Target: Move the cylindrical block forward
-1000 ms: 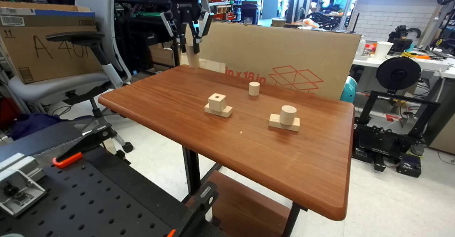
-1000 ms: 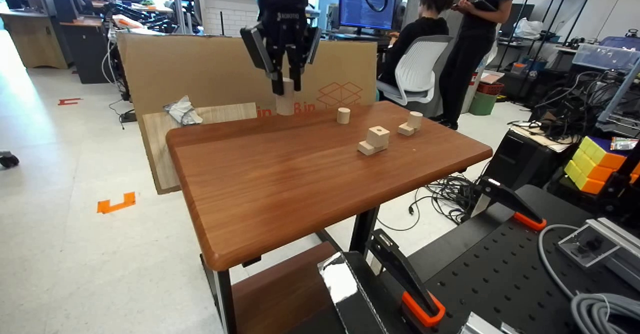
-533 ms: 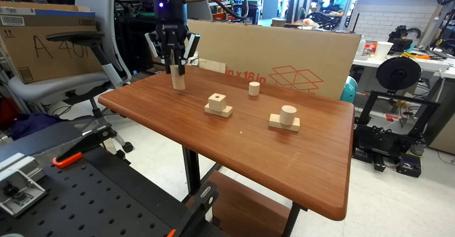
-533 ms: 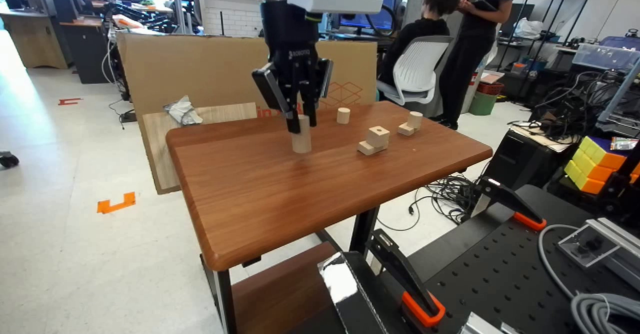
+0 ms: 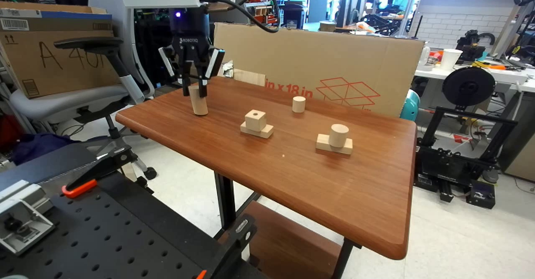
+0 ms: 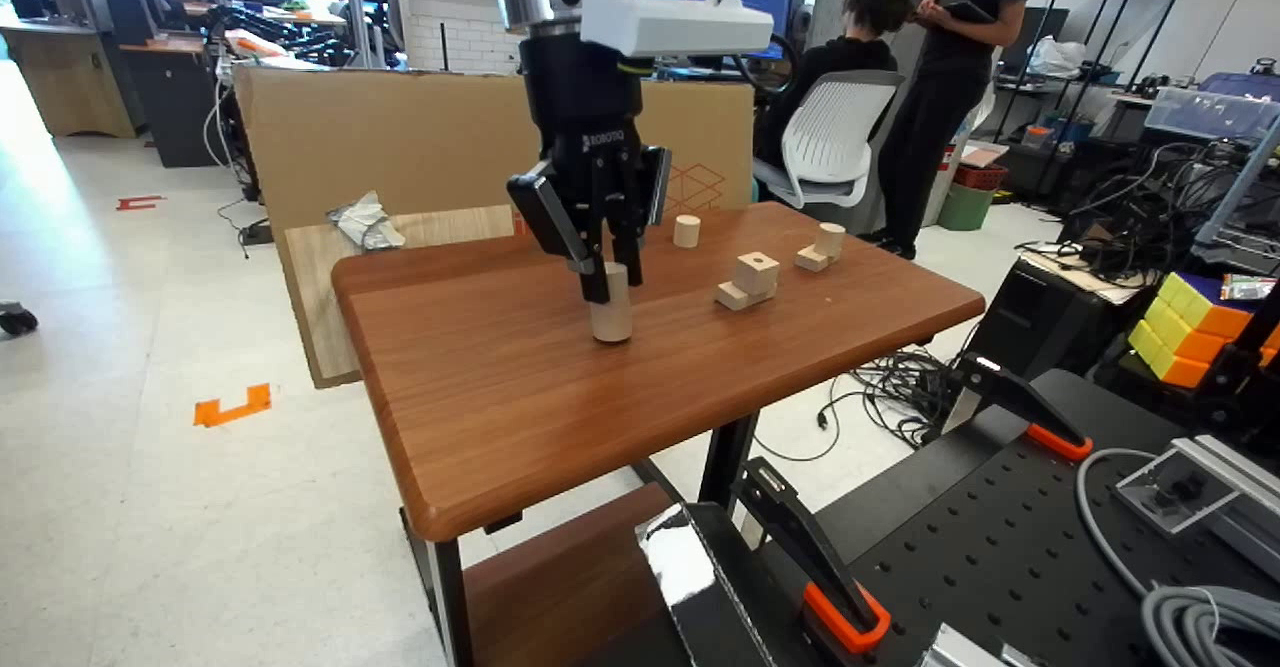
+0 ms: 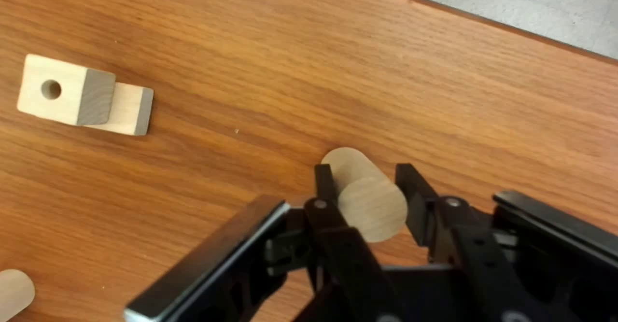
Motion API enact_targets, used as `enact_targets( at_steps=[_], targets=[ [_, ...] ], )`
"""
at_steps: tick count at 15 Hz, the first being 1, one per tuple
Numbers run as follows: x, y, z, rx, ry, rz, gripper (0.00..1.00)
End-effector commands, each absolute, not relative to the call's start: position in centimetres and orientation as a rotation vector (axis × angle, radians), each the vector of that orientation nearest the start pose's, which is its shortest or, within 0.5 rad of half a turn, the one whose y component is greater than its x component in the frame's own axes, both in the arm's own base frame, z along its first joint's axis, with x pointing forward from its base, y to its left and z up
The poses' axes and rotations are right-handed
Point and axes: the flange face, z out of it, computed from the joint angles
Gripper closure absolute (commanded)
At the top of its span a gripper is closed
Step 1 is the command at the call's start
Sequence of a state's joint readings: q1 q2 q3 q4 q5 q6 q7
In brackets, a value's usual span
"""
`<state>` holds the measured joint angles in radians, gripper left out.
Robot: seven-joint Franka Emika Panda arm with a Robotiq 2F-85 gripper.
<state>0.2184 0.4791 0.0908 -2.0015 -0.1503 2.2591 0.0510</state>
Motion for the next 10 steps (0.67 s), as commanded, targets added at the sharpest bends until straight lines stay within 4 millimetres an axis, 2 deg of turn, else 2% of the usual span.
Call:
enact_targets(
  at_steps=[1,5,7,10],
  targets=[
    [54.7,17.6,20.2,-3.170,-0.626,0.314,0.32],
    [54.6,18.0,21.0,-3.165,-0.624,0.304,0.03],
    [55.2,18.2,23.1,-3.160,-0.600,0.261,0.00],
    [56.5,18.4,28.6,-3.158,-0.538,0.106,0.00]
  ],
)
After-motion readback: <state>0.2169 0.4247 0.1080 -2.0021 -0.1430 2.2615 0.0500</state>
